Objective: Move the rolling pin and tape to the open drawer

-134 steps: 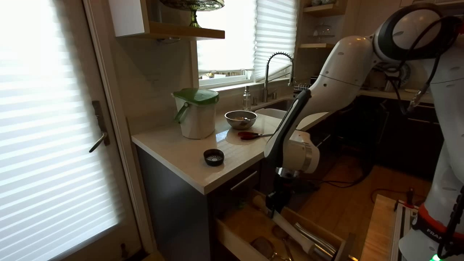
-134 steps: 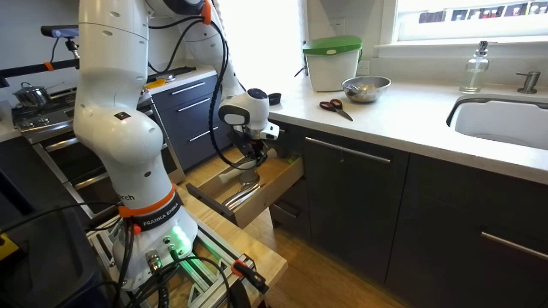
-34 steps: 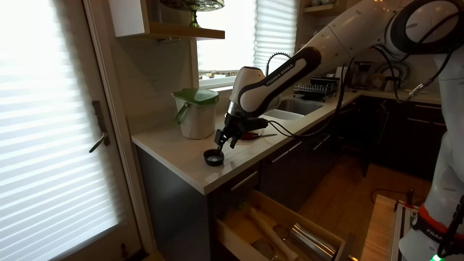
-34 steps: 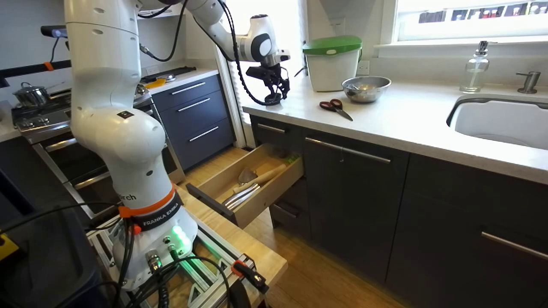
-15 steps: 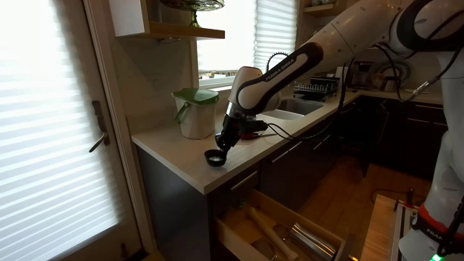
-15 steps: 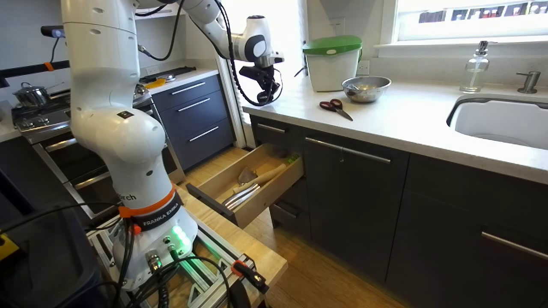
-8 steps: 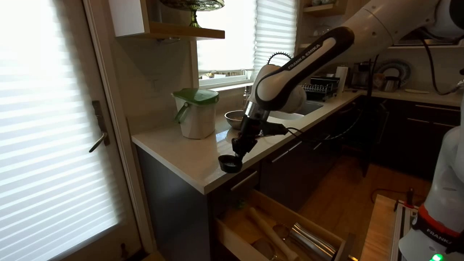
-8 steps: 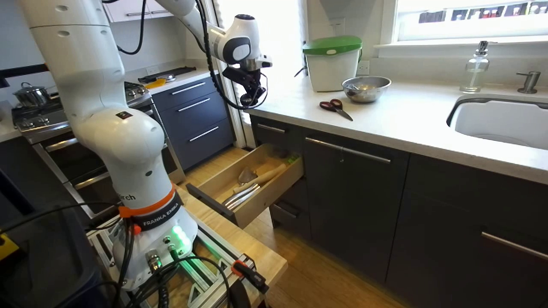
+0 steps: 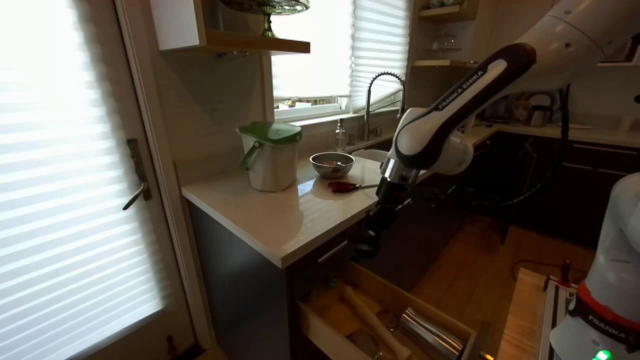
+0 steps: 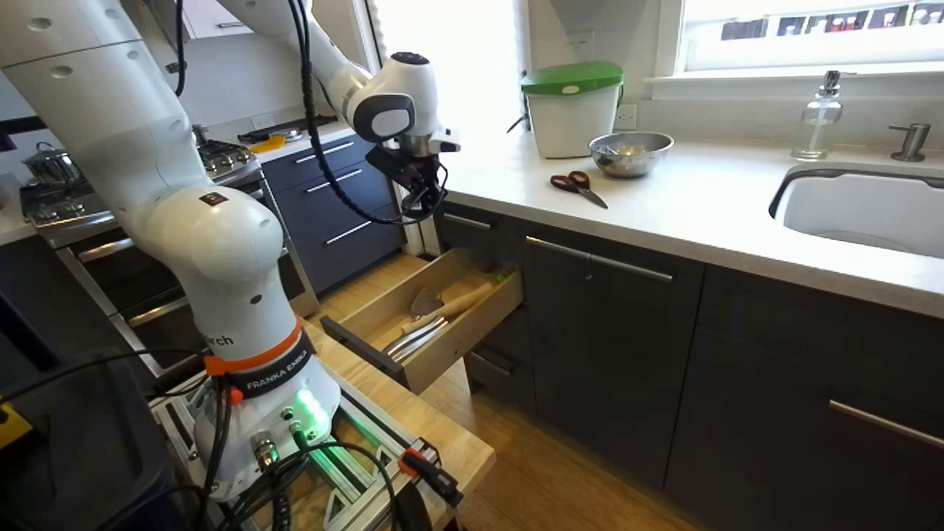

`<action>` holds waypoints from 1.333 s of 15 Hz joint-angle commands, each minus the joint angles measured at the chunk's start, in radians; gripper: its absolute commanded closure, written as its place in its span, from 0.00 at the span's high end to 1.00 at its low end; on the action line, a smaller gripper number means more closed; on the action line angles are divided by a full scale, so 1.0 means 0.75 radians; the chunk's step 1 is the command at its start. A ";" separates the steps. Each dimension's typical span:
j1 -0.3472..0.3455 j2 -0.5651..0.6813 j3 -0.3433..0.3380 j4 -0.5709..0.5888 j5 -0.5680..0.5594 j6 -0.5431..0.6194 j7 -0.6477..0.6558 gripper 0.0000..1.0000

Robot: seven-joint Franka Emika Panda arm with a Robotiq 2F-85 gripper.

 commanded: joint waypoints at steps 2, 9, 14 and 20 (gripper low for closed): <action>0.036 0.073 -0.013 -0.113 -0.022 0.142 0.046 0.03; 0.055 0.459 -0.034 -0.067 -0.255 0.587 0.548 0.03; 0.101 0.534 -0.088 -0.029 -0.337 0.586 0.732 0.10; 0.132 0.596 -0.112 0.024 -0.338 0.587 0.772 0.03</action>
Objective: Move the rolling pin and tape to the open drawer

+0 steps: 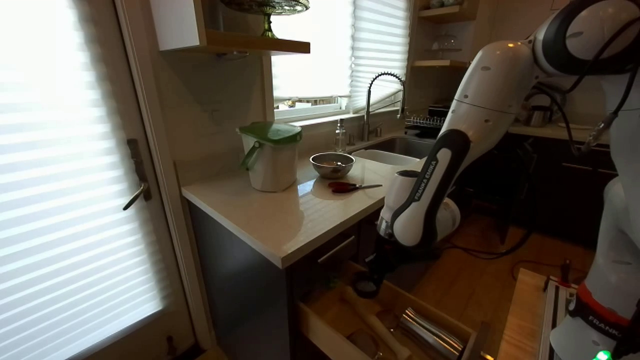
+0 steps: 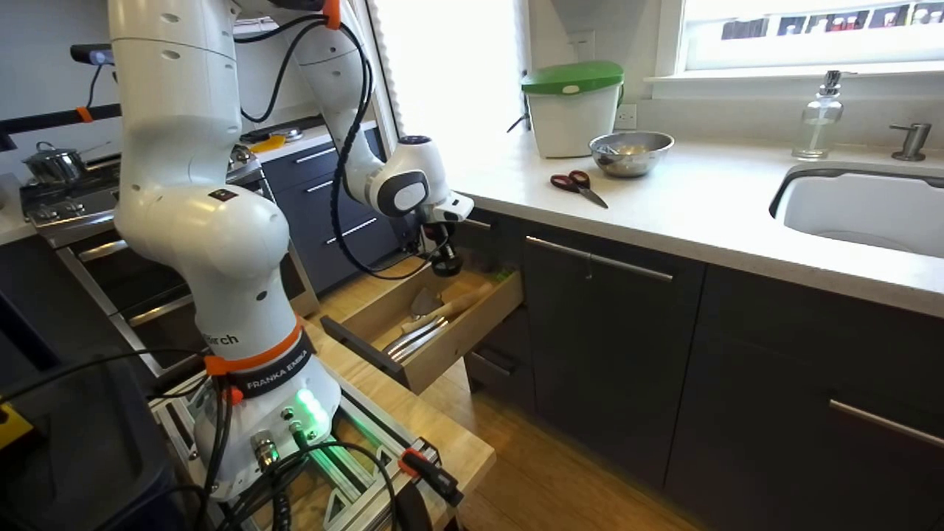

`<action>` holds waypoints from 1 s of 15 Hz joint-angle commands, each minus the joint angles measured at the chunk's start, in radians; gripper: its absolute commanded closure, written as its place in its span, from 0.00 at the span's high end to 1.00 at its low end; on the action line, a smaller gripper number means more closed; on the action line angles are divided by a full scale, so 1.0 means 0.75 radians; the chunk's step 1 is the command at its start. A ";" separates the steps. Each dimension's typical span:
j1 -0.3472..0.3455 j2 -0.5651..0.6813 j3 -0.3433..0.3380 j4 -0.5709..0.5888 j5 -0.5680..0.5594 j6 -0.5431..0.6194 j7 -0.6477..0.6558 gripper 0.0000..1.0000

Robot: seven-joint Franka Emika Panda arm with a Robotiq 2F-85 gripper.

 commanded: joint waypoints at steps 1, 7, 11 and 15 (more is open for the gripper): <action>0.032 0.030 -0.037 0.026 -0.045 -0.010 0.046 0.03; 0.081 0.234 -0.024 0.216 -0.056 -0.038 0.058 0.03; 0.078 0.360 -0.006 0.343 -0.037 -0.027 0.062 0.03; 0.092 0.482 -0.014 0.481 -0.034 -0.022 0.067 0.03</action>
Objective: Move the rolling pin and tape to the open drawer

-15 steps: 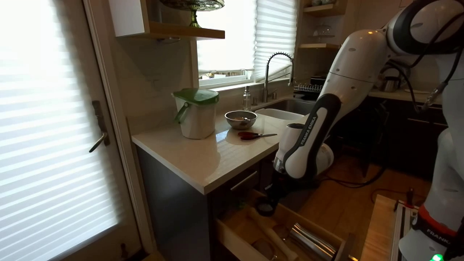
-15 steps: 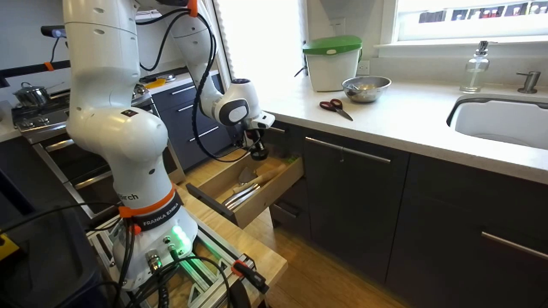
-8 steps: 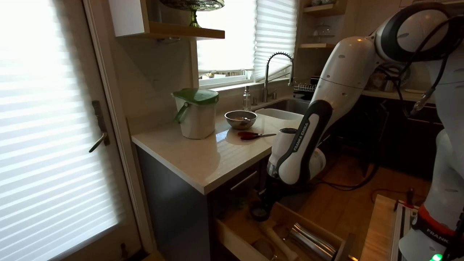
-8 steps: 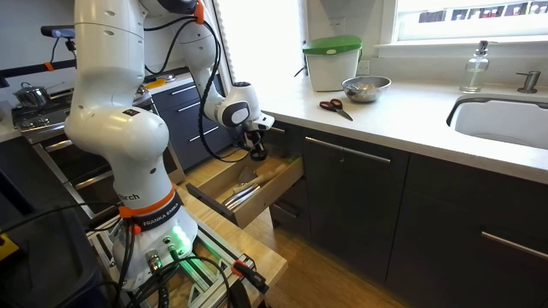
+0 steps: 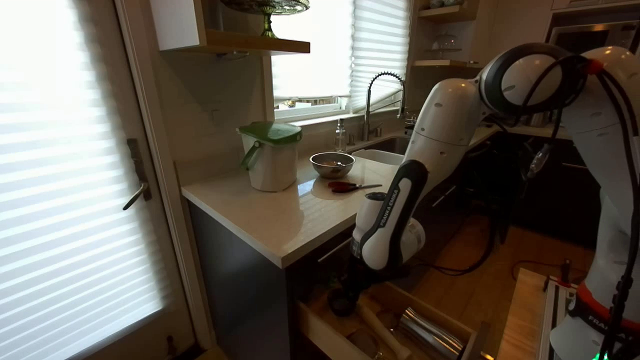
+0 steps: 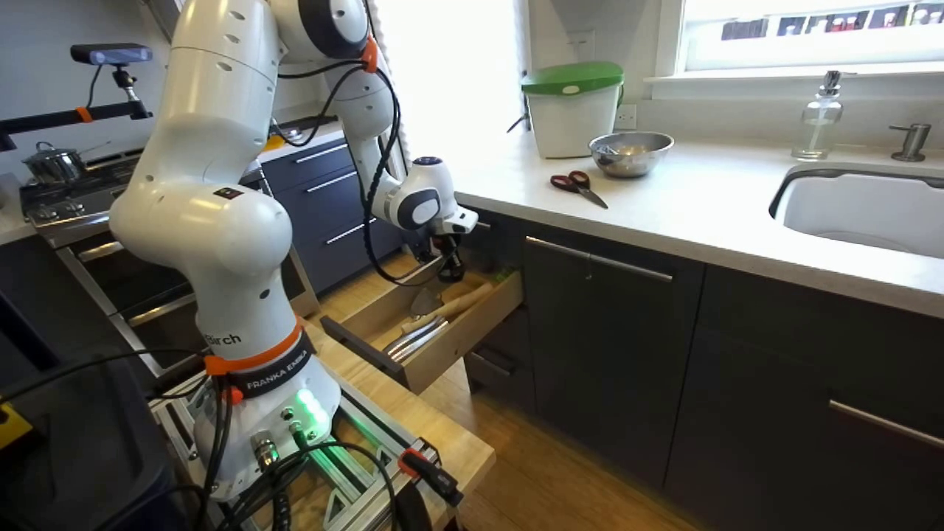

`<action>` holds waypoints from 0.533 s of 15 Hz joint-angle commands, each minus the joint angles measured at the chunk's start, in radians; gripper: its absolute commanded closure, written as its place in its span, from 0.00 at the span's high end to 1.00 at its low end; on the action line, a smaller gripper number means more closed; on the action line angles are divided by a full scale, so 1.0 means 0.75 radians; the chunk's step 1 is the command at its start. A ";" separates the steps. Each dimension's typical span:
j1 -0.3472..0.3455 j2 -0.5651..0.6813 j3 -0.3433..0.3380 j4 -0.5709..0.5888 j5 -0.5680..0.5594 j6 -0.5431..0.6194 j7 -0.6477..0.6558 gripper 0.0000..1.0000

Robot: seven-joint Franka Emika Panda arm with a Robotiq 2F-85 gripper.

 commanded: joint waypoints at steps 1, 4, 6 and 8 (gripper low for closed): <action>0.020 0.129 -0.021 0.141 -0.009 -0.001 0.037 0.03; 0.023 0.199 -0.035 0.216 -0.009 -0.011 0.036 0.03; 0.011 0.240 -0.027 0.255 -0.006 -0.013 0.031 0.03; 0.004 0.267 -0.017 0.275 0.000 -0.008 0.037 0.03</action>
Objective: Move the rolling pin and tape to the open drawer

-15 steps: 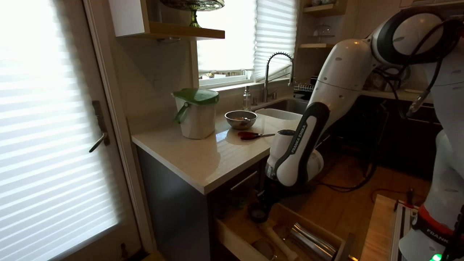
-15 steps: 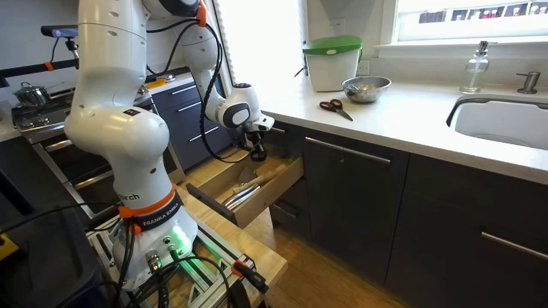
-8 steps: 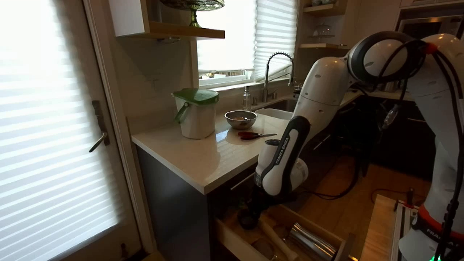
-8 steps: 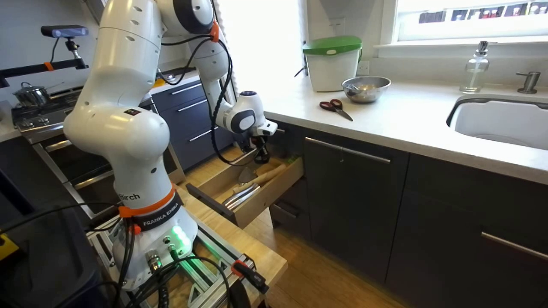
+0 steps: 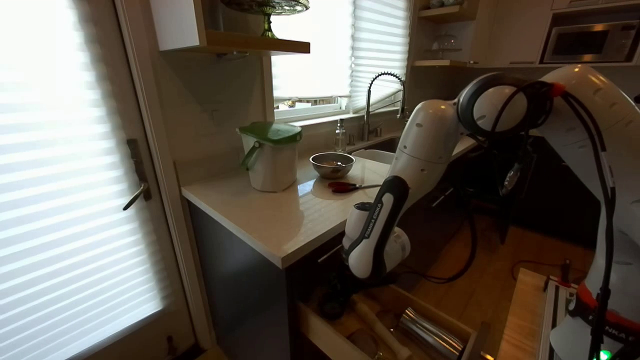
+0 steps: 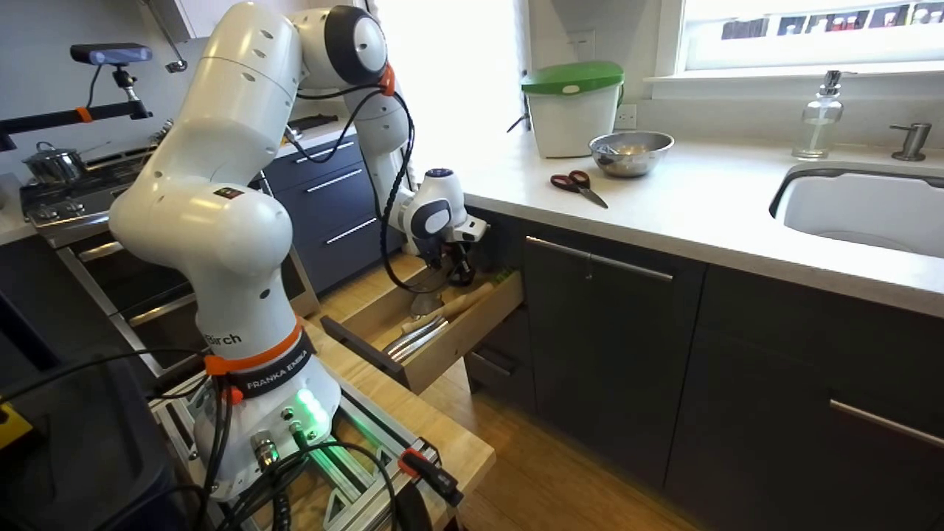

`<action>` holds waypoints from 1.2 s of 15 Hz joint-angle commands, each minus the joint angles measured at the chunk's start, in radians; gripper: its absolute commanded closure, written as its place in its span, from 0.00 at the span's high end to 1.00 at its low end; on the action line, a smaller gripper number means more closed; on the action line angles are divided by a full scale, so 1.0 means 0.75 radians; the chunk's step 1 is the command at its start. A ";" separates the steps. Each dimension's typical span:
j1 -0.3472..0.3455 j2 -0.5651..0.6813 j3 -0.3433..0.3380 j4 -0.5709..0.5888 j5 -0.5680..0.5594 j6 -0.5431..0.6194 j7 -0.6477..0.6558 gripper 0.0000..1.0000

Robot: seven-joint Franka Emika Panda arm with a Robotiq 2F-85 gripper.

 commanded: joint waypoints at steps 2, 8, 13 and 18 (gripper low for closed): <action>0.014 0.094 -0.015 0.082 -0.007 -0.005 0.022 0.03; -0.031 0.069 0.019 0.048 -0.011 0.039 -0.022 0.65; -0.200 -0.050 0.170 -0.108 -0.044 0.163 -0.169 0.99; -0.507 -0.217 0.428 -0.323 -0.216 0.298 -0.395 1.00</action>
